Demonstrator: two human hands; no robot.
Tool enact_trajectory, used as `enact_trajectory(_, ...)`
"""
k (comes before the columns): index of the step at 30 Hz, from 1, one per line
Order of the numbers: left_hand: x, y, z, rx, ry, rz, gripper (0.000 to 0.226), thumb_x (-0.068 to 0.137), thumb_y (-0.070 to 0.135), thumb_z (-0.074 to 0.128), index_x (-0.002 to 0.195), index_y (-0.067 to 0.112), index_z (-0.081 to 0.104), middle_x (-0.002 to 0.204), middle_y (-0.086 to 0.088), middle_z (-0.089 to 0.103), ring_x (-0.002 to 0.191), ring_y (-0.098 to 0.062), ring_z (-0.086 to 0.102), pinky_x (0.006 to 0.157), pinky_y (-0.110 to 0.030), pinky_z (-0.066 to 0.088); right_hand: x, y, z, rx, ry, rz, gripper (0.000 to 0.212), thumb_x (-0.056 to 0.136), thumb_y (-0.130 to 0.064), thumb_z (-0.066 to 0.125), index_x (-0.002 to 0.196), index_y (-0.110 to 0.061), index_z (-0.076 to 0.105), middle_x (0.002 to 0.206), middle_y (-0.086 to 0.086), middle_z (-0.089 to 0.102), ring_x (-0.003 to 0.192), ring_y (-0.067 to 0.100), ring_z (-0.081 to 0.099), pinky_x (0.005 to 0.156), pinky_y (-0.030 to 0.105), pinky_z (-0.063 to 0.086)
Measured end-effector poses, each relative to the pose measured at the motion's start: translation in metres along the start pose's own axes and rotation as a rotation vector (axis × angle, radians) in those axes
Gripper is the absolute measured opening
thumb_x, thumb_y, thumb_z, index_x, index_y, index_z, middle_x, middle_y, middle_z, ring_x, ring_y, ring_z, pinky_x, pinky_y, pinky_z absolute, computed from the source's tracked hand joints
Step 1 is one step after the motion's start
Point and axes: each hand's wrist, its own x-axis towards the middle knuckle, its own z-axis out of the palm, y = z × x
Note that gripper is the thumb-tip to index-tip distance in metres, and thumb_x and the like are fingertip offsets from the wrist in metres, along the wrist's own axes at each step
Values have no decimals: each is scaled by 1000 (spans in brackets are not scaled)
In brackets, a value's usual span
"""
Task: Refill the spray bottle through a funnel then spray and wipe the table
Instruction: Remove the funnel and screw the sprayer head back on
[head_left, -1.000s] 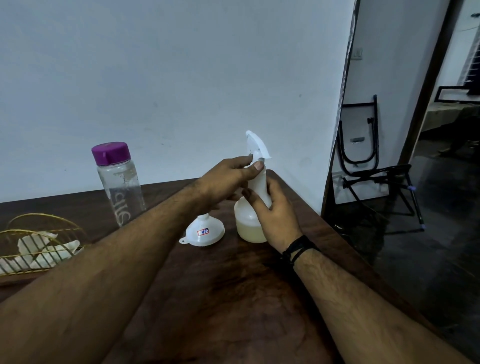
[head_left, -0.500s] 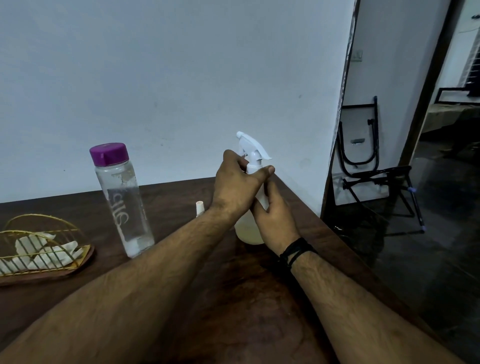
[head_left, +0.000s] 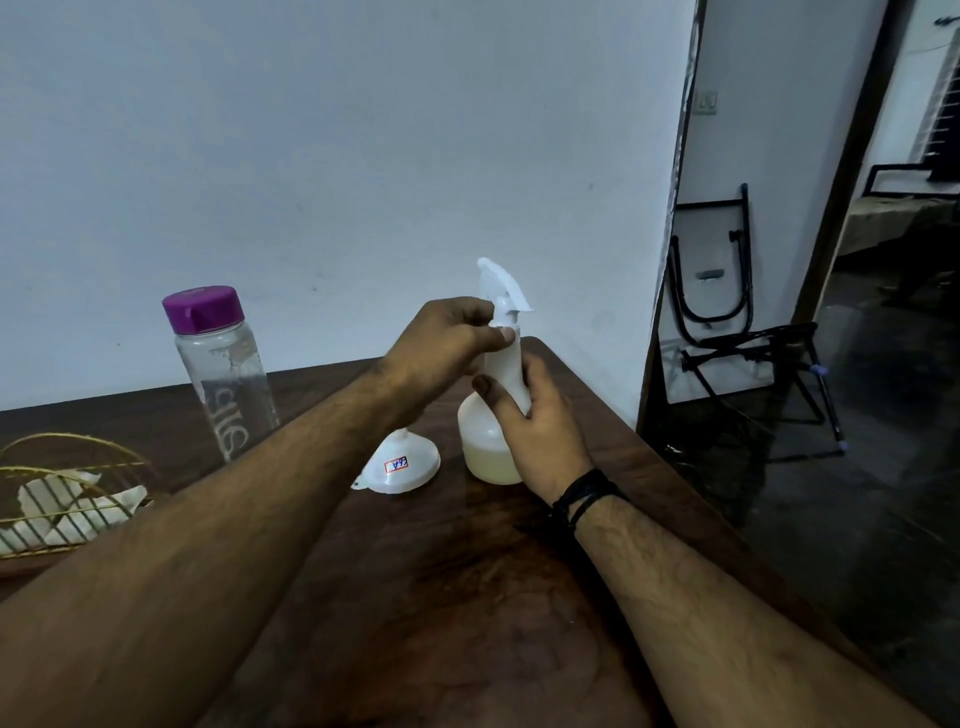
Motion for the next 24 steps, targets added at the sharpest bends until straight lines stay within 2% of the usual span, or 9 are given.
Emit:
enact_trajectory(1,0,-1,0,-7,29,27,11,91,18,72,102,18,74,90,7,76,94,-14,73,84,-35,56,0,0,0,-4,-6,2,37,100,-46,65,130,-27,59,115,-9,72,111,11,67,97,41,56)
enact_trajectory(4,2,1,0,-61,117,69,15,88,20,78,90,29,66,74,20,73,81,0,70,79,-30,57,-1,-1,0,-13,-9,-7,39,98,-49,64,130,-28,58,113,-9,70,109,13,66,95,41,56)
enact_trajectory(6,3,2,0,-55,117,69,19,86,22,80,90,32,65,80,18,74,80,5,70,73,-23,57,-1,-1,0,-7,-11,-2,36,99,-48,64,129,-28,58,113,-10,70,108,12,66,95,39,56)
enact_trajectory(8,0,-2,1,-27,100,53,20,84,24,81,98,29,68,93,12,74,87,2,71,74,-21,54,-1,-2,-1,5,-21,13,36,100,-45,65,132,-29,57,116,-11,70,110,8,66,96,35,56)
enact_trajectory(12,-6,-10,4,-70,80,17,32,83,23,82,113,18,69,106,1,77,101,-14,73,93,-40,58,-1,-3,-2,17,-20,1,40,100,-45,65,136,-30,58,120,-10,71,114,6,65,96,29,54)
enact_trajectory(16,-10,-13,6,-77,93,20,33,87,25,79,116,17,67,107,1,76,100,-13,73,95,-45,58,0,-2,-2,10,-19,-10,39,101,-44,64,136,-29,58,118,-12,71,112,2,65,92,24,53)
enact_trajectory(20,-11,-11,11,19,130,31,35,81,35,73,113,23,65,103,5,76,98,-11,72,91,-41,59,-1,-1,-2,3,-21,-18,37,101,-46,63,133,-30,58,118,-12,72,112,5,66,95,33,56)
enact_trajectory(24,-5,-4,25,144,229,22,31,85,41,69,107,20,64,94,7,71,90,-11,68,72,-28,51,0,-2,-2,4,-16,-13,33,102,-36,64,134,-32,58,121,-10,71,114,7,66,99,40,57)
